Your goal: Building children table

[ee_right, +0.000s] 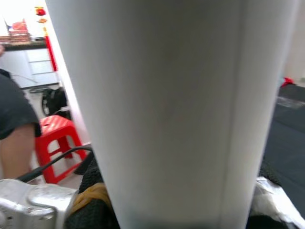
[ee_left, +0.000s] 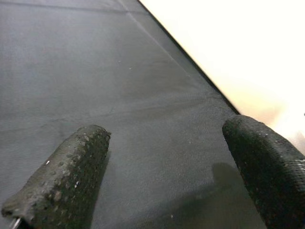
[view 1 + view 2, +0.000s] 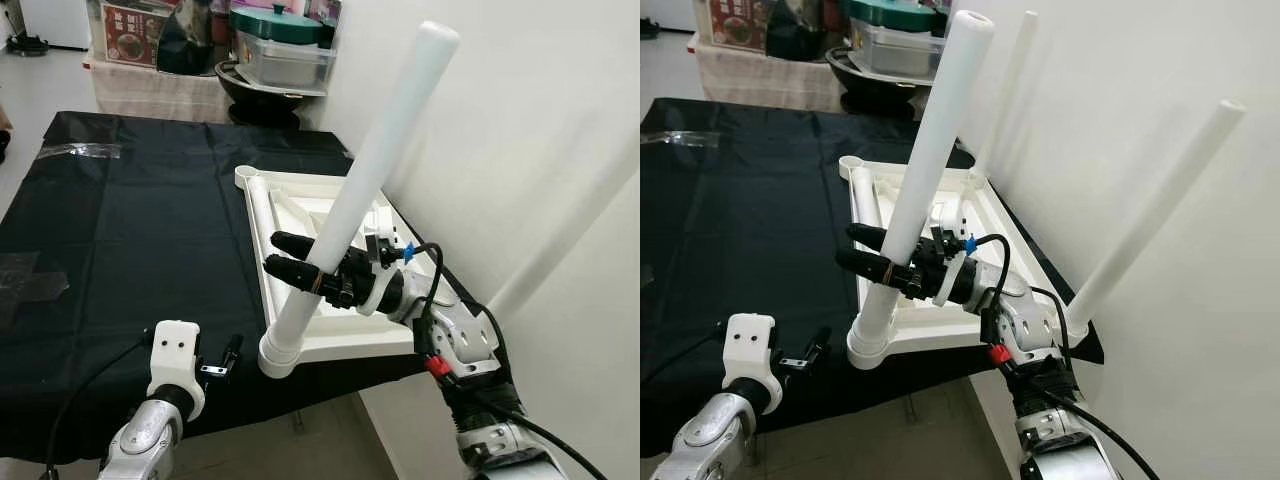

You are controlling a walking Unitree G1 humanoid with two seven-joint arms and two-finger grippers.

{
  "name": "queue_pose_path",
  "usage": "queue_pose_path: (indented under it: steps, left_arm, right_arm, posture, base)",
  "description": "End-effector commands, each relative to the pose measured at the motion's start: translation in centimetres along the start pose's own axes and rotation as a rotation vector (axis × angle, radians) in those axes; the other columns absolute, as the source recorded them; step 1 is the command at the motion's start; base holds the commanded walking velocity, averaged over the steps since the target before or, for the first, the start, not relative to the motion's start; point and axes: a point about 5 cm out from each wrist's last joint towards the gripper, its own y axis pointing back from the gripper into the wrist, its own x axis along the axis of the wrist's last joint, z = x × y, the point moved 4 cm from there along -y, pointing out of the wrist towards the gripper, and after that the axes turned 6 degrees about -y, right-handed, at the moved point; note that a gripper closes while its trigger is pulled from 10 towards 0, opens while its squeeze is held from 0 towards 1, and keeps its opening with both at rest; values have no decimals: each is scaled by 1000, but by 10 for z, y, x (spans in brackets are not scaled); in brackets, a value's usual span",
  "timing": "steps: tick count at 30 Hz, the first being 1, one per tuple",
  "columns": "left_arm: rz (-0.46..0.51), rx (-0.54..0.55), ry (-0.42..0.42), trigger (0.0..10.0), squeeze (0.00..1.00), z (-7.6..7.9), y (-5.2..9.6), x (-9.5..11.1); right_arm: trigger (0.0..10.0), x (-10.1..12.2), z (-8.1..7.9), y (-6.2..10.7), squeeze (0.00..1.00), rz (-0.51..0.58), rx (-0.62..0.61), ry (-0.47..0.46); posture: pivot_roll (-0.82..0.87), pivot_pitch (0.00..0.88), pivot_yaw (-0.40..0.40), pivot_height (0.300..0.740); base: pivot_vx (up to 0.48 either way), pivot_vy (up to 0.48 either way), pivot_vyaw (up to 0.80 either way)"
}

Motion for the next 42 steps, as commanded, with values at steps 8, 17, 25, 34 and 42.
queue_pose_path:
  steps: [8,17,25,34,42]
  left_arm:
    - [-13,-4,2,10000,0,3,2,-2]
    - [-14,-6,1,10000,0,3,2,-2]
    - [-17,-5,2,10000,0,4,3,-2]
    - [-20,-7,3,10000,0,5,4,-3]
    - [-22,-4,4,10000,0,5,5,-4]
  right_arm:
    - [10000,-36,-7,-1,0,-108,72,-170]
    - [10000,-30,-1,-1,0,-122,101,-181]
    - [10000,-24,9,-1,0,-134,90,-172]
    - [10000,-21,14,-6,0,-174,118,-154]
    - [10000,-20,13,-13,0,-188,150,-145]
  posture:
    - [193,0,-216,740]
    - [193,0,-211,740]
    - [194,0,-214,740]
    - [195,0,-217,740]
    - [198,0,-220,740]
  base:
    - [0,0,0]
    - [0,0,0]
    - [0,0,0]
    - [0,0,0]
    - [0,0,0]
